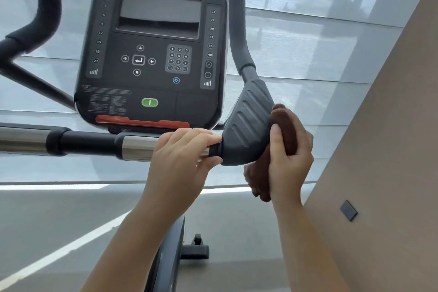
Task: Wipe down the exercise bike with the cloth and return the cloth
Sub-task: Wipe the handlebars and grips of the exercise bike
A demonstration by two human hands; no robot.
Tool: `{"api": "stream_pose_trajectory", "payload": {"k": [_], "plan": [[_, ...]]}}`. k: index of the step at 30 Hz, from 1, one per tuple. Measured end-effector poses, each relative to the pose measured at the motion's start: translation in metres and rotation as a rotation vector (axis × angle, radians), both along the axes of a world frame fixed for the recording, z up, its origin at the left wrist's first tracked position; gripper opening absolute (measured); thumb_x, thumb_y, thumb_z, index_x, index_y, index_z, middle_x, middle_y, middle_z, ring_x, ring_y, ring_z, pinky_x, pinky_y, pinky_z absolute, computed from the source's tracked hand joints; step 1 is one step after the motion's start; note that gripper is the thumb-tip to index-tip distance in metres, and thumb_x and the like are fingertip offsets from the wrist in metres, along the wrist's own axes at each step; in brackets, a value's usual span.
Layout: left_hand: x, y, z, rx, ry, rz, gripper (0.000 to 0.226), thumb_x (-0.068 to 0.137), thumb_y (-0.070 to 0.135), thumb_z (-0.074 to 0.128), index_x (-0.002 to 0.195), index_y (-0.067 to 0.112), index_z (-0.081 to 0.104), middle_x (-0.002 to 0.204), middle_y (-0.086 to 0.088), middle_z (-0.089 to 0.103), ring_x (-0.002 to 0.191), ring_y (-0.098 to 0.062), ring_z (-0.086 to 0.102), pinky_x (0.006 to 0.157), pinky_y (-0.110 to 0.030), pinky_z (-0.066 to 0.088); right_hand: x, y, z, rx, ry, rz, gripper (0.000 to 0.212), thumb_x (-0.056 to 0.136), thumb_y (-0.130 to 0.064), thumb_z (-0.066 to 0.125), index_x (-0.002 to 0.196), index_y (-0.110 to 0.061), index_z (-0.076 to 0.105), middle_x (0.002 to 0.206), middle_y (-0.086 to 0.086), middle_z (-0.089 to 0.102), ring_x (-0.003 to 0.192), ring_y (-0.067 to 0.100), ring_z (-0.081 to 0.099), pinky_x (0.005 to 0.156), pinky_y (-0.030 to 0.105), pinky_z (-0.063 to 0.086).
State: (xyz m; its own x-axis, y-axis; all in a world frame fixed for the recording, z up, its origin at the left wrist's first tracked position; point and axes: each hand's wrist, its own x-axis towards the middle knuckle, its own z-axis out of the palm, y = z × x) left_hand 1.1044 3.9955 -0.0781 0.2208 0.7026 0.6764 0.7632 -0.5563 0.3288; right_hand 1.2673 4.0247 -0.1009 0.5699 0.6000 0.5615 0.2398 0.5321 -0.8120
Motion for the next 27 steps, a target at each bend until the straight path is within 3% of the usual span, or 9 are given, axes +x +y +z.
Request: {"api": "stream_pose_trajectory", "payload": {"k": [4,8,10,12,15,18,21,27], "plan": [[-0.001,-0.001,0.010,-0.063,0.015,-0.004,0.027,0.070,0.031,0.064,0.090,0.014,0.070,0.092,0.004,0.070,0.087,-0.022,0.064,0.078,-0.030,0.035,0.041,0.017,0.029,-0.149,-0.318,0.198,0.033,0.087,-0.021,0.060,0.101,-0.050,0.059,0.105,-0.012,0.054,0.099,0.002,0.057,0.093,0.031,0.048],[-0.001,0.007,0.026,-0.136,0.058,-0.031,0.035,0.068,0.043,0.062,0.083,0.014,0.072,0.080,0.003,0.070,0.078,-0.023,0.062,0.068,-0.038,0.043,0.059,0.041,0.056,-0.181,-0.522,0.315,0.033,0.087,-0.020,0.060,0.101,-0.050,0.059,0.107,-0.002,0.055,0.094,-0.011,0.054,0.082,0.002,0.038],[0.000,0.014,0.032,-0.163,0.057,-0.071,0.042,0.069,0.052,0.062,0.081,0.013,0.073,0.075,0.004,0.068,0.073,-0.019,0.059,0.064,-0.033,0.044,0.062,0.054,0.064,-0.171,-0.599,0.330,0.037,0.087,-0.019,0.061,0.099,-0.053,0.057,0.102,-0.004,0.053,0.092,-0.015,0.051,0.082,-0.002,0.034],[0.002,0.022,0.038,-0.186,0.011,-0.109,0.049,0.070,0.059,0.060,0.083,0.014,0.072,0.074,0.009,0.064,0.071,-0.009,0.057,0.063,-0.021,0.041,0.064,0.066,0.070,-0.163,-0.636,0.346,0.036,0.086,-0.018,0.062,0.100,-0.051,0.056,0.100,-0.004,0.052,0.091,-0.017,0.049,0.083,-0.003,0.032],[0.007,0.036,0.048,-0.206,-0.037,-0.172,0.050,0.066,0.053,0.054,0.094,0.016,0.071,0.079,0.015,0.061,0.072,0.000,0.057,0.069,-0.022,0.045,0.065,0.081,0.077,-0.142,-0.645,0.365,0.033,0.086,-0.017,0.063,0.103,-0.045,0.058,0.099,-0.005,0.053,0.091,-0.018,0.048,0.083,-0.002,0.032],[0.016,0.053,0.056,-0.231,-0.007,-0.206,0.040,0.073,0.039,0.067,0.107,0.020,0.067,0.085,0.016,0.061,0.080,0.002,0.057,0.078,-0.018,0.046,0.068,0.082,0.071,-0.107,-0.630,0.402,0.034,0.086,-0.017,0.063,0.104,-0.045,0.059,0.098,-0.006,0.052,0.093,-0.015,0.050,0.084,-0.001,0.033],[0.024,0.068,0.060,-0.290,-0.006,-0.221,0.036,0.075,0.029,0.072,0.110,0.025,0.063,0.091,0.020,0.060,0.086,0.008,0.056,0.075,-0.010,0.041,0.078,0.075,0.057,-0.058,-0.666,0.456,0.035,0.084,-0.020,0.063,0.108,-0.045,0.059,0.097,-0.011,0.049,0.096,-0.007,0.052,0.085,0.003,0.036],[0.044,0.100,0.076,-0.361,0.070,-0.189,0.057,0.075,0.033,0.071,0.127,0.024,0.051,0.099,0.023,0.053,0.090,0.013,0.051,0.077,-0.001,0.037,0.100,0.100,0.078,0.003,-0.757,0.566,0.038,0.078,-0.023,0.063,0.106,-0.048,0.059,0.097,-0.013,0.052,0.090,0.001,0.056,0.078,0.010,0.044]]}}
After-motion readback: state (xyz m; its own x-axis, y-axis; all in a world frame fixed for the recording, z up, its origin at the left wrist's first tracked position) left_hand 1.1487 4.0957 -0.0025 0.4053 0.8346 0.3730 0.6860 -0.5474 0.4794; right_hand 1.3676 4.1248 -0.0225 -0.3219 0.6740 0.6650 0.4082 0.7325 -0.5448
